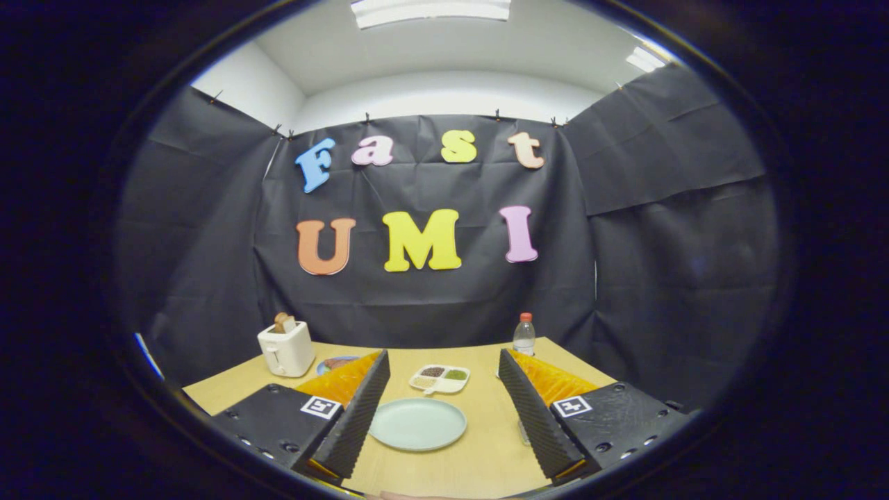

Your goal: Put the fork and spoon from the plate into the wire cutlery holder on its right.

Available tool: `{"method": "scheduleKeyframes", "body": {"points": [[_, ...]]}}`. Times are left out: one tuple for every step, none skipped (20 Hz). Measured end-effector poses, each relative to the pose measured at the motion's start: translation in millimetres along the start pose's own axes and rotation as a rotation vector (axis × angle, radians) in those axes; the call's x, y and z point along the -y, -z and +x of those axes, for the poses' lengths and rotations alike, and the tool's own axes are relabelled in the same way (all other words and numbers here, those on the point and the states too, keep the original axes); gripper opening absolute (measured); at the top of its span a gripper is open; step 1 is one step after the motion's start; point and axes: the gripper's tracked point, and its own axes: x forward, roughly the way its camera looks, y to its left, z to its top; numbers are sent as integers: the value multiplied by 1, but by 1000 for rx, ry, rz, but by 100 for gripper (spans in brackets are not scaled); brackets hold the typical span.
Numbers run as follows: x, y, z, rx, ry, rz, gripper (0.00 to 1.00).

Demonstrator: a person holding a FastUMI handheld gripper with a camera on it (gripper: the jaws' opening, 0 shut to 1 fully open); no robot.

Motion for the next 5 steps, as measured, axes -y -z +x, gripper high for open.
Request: {"method": "scheduleKeyframes", "body": {"points": [[-4, -1, -1, 3, -9, -4, 95], [-6, 1, -1, 4, -9, -6, 95], [-6, 1, -1, 3, -3, -7, 95], [-7, 0, -2, 4, -2, -6, 94], [-10, 0, -2, 5, -2, -7, 95]]}}
